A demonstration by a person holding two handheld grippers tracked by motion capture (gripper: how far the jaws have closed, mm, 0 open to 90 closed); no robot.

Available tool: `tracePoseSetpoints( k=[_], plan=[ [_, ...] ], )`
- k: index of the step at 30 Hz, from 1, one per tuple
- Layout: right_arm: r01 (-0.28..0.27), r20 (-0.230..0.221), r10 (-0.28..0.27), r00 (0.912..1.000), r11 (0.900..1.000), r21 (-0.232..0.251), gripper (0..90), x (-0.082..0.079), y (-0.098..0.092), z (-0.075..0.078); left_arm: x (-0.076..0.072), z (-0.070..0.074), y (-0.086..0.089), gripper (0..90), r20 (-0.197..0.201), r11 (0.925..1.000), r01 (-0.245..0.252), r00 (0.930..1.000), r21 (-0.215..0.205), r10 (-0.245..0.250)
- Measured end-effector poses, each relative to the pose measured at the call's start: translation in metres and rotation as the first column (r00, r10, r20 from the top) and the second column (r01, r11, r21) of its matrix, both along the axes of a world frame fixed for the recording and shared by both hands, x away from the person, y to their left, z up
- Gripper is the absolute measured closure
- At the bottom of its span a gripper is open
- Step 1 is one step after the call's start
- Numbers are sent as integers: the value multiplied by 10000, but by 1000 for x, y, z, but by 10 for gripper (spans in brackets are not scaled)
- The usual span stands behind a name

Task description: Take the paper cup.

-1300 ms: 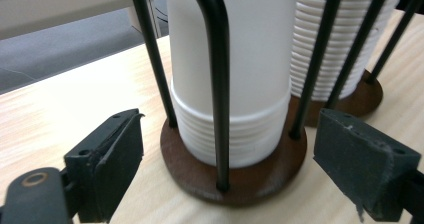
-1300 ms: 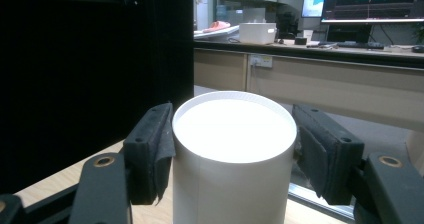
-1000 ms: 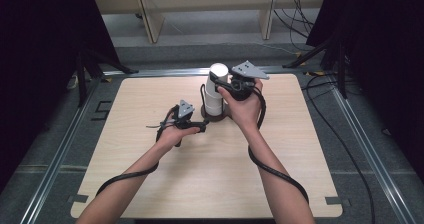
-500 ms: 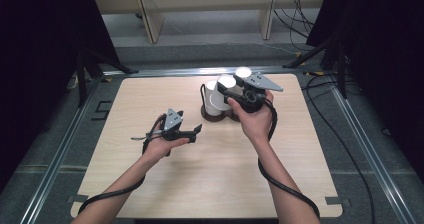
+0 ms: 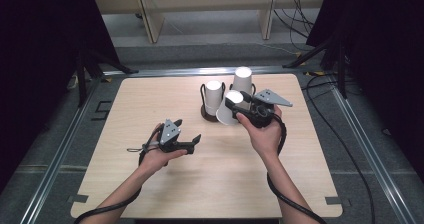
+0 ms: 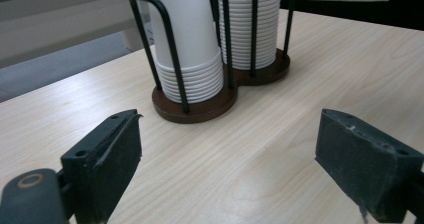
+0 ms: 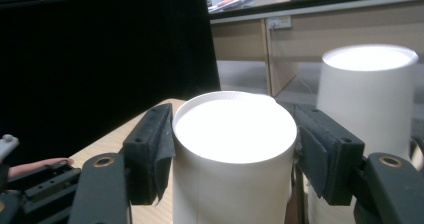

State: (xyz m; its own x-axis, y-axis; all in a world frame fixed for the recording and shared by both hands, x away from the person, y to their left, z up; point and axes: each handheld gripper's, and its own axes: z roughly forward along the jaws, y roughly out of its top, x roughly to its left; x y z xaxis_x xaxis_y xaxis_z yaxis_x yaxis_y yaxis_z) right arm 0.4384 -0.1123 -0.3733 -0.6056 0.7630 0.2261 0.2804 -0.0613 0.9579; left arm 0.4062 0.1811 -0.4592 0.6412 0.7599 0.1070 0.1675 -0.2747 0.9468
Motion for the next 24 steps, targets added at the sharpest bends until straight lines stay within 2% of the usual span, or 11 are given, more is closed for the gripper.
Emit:
tracePoseSetpoints(
  k=[1, 5, 8, 11, 14, 15, 17, 18, 22, 23, 24],
  plan=[
    [34, 66, -34, 10000, 10000, -80, 357, 0, -3, -1, -1, -1, -1, 105, 117, 9999, 51, 9999, -97, -49],
    [116, -217, -114, 9997, 9999, 99, 357, -3, -7, -6, -7, 0, -4, 92, 77, 9996, 269, 9996, -50, -268],
    [140, -610, -114, 9981, 9990, 418, 357, -6, -8, -9, -10, -2, -7, 78, 47, 9988, 472, 9989, -88, -471],
    [180, -751, -145, 9971, 9987, 472, 357, -7, -10, -13, -12, -4, -12, 73, 118, 9976, 635, 9979, -272, -632],
    [259, -1134, -170, 9934, 9967, 772, 357, -7, -11, -17, -14, -5, -15, 67, 96, 9967, 778, 9969, -214, -776],
    [354, -1111, -278, 9934, 9971, 667, 357, -6, -12, -18, -14, -6, -17, 64, 71, 9960, 845, 9964, -299, -843],
    [350, -1359, -226, 9905, 9954, 896, 357, -7, -12, -20, -15, -7, -19, 47, 109, 9937, 1022, 9947, -456, -1018],
    [404, -1280, -294, 9913, 9956, 843, 357, -5, -13, -22, -15, -8, -20, 37, 56, 9934, 1064, 9943, -418, -1063],
    [385, -1678, -163, 9857, 9908, 1298, 357, -4, -15, -25, -17, -9, -25, 16, 0, 9919, 1233, 9924, -310, -1233],
    [360, -1642, -140, 9863, 9907, 1314, 357, -4, -16, -26, -17, -10, -26, 14, -38, 9915, 1263, 9920, -308, -1264],
    [457, -1833, -204, 9828, 9898, 1352, 357, -4, -16, -27, -17, -10, -27, 12, -18, 9914, 1277, 9918, -298, -1279]
  ],
)
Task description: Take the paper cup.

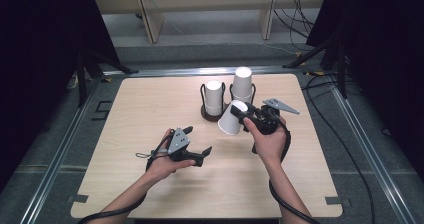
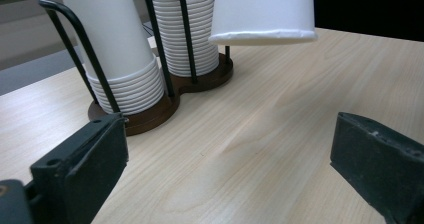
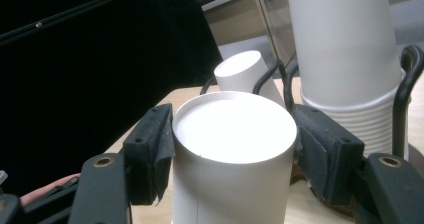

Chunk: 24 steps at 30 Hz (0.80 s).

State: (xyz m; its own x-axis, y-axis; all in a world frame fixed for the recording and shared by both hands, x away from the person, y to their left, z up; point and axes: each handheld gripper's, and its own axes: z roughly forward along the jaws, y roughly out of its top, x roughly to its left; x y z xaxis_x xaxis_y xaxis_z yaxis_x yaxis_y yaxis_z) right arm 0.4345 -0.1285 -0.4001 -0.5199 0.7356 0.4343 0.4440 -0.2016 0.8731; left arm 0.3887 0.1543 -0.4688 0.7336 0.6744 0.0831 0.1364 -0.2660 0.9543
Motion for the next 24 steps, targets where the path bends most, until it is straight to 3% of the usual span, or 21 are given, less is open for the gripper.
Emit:
tracePoseSetpoints(
  k=[1, 7, 9, 12, 18, 19, 24],
  plan=[
    [-6, -41, 6, 10000, 10000, 23, 357, 1, 0, -2, 0, -1, -2, 10, 76, 9999, 29, 10000, -134, -28],
    [10, -270, -1, 9996, 9995, 331, 357, 4, -2, -11, 0, 1, -5, 5, 86, 9999, 123, 9999, 46, -124],
    [124, -614, -103, 9981, 9993, 342, 357, 4, -1, -10, 1, 1, -6, 4, 103, 9999, 158, 9998, 67, -159],
    [84, -452, -67, 9990, 9992, 385, 357, 5, -2, -12, 1, 2, -9, 4, 179, 9998, 205, 9996, 16, -206],
    [115, -935, -42, 9956, 9969, 781, 357, 4, -1, -13, 1, 0, -12, 3, 188, 9992, 334, 9993, 215, -338],
    [104, -730, -56, 9973, 9978, 662, 357, 5, -2, -15, 2, -1, -13, 2, 221, 9994, 334, 9992, 132, -337],
    [279, -1228, -172, 9923, 9959, 862, 357, 5, -2, -18, 2, -3, -17, 2, 263, 9987, 481, 9985, 153, -485]
  ],
)
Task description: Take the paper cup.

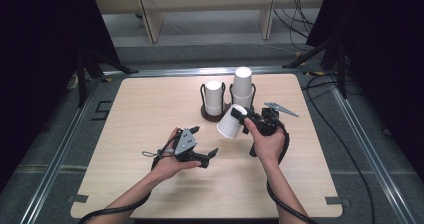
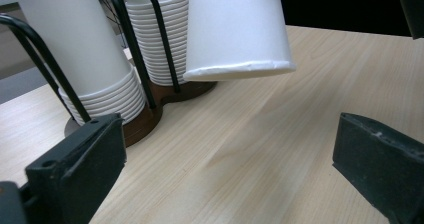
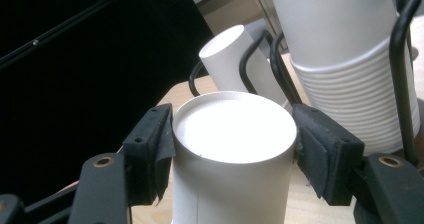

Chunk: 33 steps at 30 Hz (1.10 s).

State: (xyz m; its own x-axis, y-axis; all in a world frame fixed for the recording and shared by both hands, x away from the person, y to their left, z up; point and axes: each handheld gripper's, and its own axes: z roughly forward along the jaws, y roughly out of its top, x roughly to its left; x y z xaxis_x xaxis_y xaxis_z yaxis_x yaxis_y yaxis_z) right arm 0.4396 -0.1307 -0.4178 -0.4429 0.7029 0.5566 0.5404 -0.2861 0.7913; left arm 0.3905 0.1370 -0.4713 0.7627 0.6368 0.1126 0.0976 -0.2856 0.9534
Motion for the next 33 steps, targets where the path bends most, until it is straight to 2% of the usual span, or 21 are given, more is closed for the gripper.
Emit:
tracePoseSetpoints(
  k=[2, 4, 8, 9, 13, 20, 22, 24, 25, 28, 30, 31, 33],
  plan=[
    [33, -105, -32, 9999, 10000, 85, 357, 1, -1, -2, 0, -1, -2, 2, 44, 10000, 28, 10000, 87, -29],
    [-14, -275, 24, 9996, 9993, 372, 357, 0, -2, -3, 0, -1, -3, 2, 2, 9998, 70, 10000, 159, -70],
    [67, -557, -41, 9984, 9989, 460, 357, 0, -3, -5, 0, -2, -7, 0, 92, 9997, 249, 9996, 65, -250],
    [49, -590, -16, 9983, 9985, 546, 358, 0, -3, -6, 0, -1, -7, 0, 63, 9996, 233, 9997, 177, -234],
    [15, -770, 41, 9970, 9974, 722, 358, 0, -3, -7, 2, -2, -11, 0, 110, 9995, 324, 9994, 35, -324],
    [42, -877, 42, 9961, 9954, 953, 358, 0, -5, -8, 4, 0, -17, 0, 251, 9978, 668, 9975, -49, -667],
    [51, -866, 40, 9962, 9944, 1051, 358, 0, -6, -9, 5, 0, -20, 0, 334, 9971, 728, 9968, -239, -720],
    [174, -1018, -70, 9948, 9947, 1015, 358, 0, -6, -9, 6, 1, -21, 0, 316, 9971, 744, 9968, -156, -739],
    [5, -917, 112, 9957, 9920, 1259, 357, 0, -7, -10, 6, 1, -22, 0, 318, 9970, 745, 9968, -208, -738],
    [103, -1018, 16, 9948, 9932, 1163, 357, -1, -9, -10, 7, 1, -23, 0, 367, 9968, 780, 9963, -197, -772],
    [132, -1064, 1, 9943, 9922, 1243, 357, 0, -9, -11, 8, 0, -25, 0, 431, 9958, 817, 9959, -402, -800],
    [69, -1007, 72, 9949, 9903, 1388, 357, 0, -10, -12, 7, 1, -25, 0, 379, 9964, 798, 9962, -283, -787],
    [141, -1100, 12, 9939, 9903, 1384, 358, 0, -11, -12, 7, 1, -26, 0, 398, 9965, 786, 9962, -280, -775]
  ],
)
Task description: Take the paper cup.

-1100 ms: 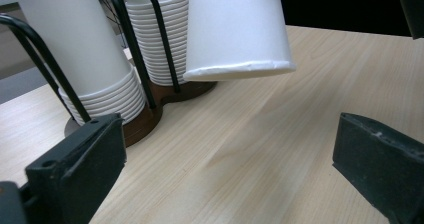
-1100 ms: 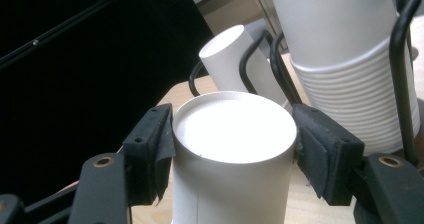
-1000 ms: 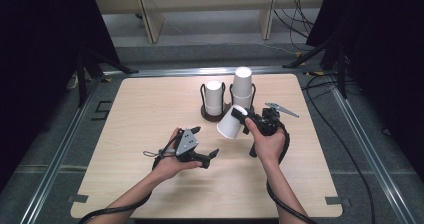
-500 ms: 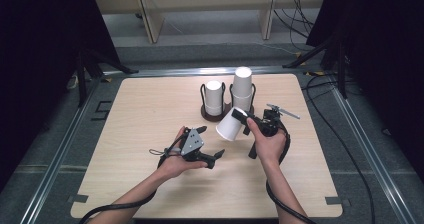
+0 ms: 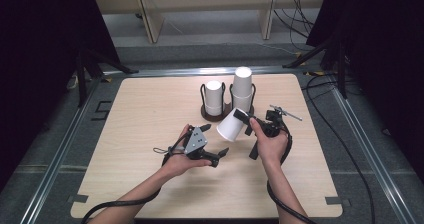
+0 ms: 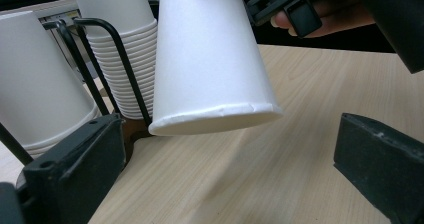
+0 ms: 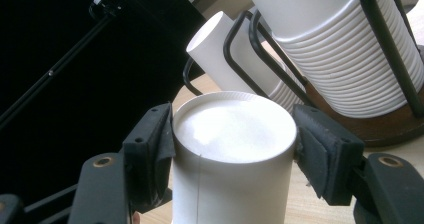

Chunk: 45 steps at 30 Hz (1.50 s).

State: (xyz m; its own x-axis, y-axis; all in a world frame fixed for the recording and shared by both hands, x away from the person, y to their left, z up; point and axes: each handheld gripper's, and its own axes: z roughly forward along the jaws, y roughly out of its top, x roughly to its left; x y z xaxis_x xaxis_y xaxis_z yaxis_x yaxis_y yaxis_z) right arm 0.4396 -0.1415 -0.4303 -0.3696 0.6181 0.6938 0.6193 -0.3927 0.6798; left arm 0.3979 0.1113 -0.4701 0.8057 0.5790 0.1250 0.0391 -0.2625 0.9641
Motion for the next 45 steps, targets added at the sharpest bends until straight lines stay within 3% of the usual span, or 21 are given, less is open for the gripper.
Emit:
tracePoseSetpoints(
  k=[7, 9, 11, 12, 13, 16, 17, 18, 19, 22, 24, 27, 29, 33, 35, 38, 40, 41, 43, 44, 45],
  plan=[
    [135, -136, -134, 9998, 9999, 96, 357, 0, -1, 0, 3, -1, -2, 0, -19, 10000, 26, 10000, -15, -26],
    [14, -125, -8, 9999, 9990, 453, 357, -1, -2, 0, 4, -2, -4, 0, 53, 9997, 104, 9999, -208, -103],
    [135, -76, -133, 9999, 9994, 304, 358, -1, -4, -2, 5, -2, -4, 0, 11, 9999, 60, 10000, -157, -60],
    [-42, -553, 96, 9984, 9953, 965, 358, -3, -3, 0, 5, -2, -5, 0, 12, 9998, 66, 10000, -193, -66],
    [94, -233, -81, 9997, 9985, 547, 357, -1, -4, -2, 6, -1, -5, 0, 16, 9998, 82, 10000, -198, -82],
    [157, -645, -102, 9979, 9962, 857, 358, -3, -6, -2, 6, -1, -7, 0, 12, 9998, 71, 10000, -192, -71],
    [101, -534, -57, 9986, 9965, 828, 357, -2, -8, -3, 7, -1, -7, 0, 24, 9997, 108, 9999, -203, -108],
    [196, -961, -94, 9953, 9943, 1049, 358, -4, -7, 0, 7, -1, -8, 0, 24, 9997, 109, 9999, -216, -108],
    [166, -654, -103, 9978, 9952, 964, 358, -2, -9, -2, 7, -1, -8, 0, 37, 9997, 116, 9999, -221, -115],
    [209, -443, -160, 9989, 9934, 1127, 357, -2, -11, -4, 8, -1, -9, 0, 97, 9996, 149, 9998, -236, -147],
    [209, -841, -117, 9964, 9938, 1089, 357, -4, -11, -2, 9, -1, -10, 0, 104, 9995, 173, 9998, -257, -170],
    [165, -657, -79, 9978, 9911, 1317, 358, -3, -11, -4, 10, 0, -12, 0, 153, 9995, 178, 9997, -265, -174],
    [224, -821, -125, 9965, 9925, 1206, 358, -3, -12, -3, 11, -1, -13, 0, 147, 9994, 193, 9997, -291, -189],
    [194, -675, -107, 9977, 9914, 1291, 357, -3, -12, -4, 14, -2, -13, 0, 165, 9998, 193, 9997, -30, -192],
    [181, -655, -89, 9978, 9899, 1410, 358, -3, -12, -4, 16, -3, -16, 0, 147, 9996, 182, 9997, -233, -179],
    [196, -661, -102, 9978, 9893, 1443, 358, -3, -12, -4, 17, -3, -17, 0, 103, 9998, 174, 9998, -135, -172],
    [197, -969, -35, 9953, 9857, 1671, 358, -5, -12, -2, 18, -4, -18, 0, -4, 9997, 186, 9998, -186, -186],
    [216, -765, -99, 9970, 9881, 1526, 358, -4, -13, -3, 19, -5, -18, 0, -3, 9997, 161, 9999, -187, -161],
    [218, -874, -77, 9961, 9867, 1611, 358, -4, -15, -2, 20, -6, -19, 0, 52, 9996, 208, 9998, -204, -207],
    [224, -1123, -19, 9937, 9830, 1823, 358, -5, -14, 0, 20, -6, -20, 0, 51, 9995, 207, 9998, -221, -206],
    [230, -859, -95, 9963, 9872, 1578, 358, -4, -16, -2, 20, -6, -20, 0, 52, 9996, 195, 9998, -218, -194]
  ],
)
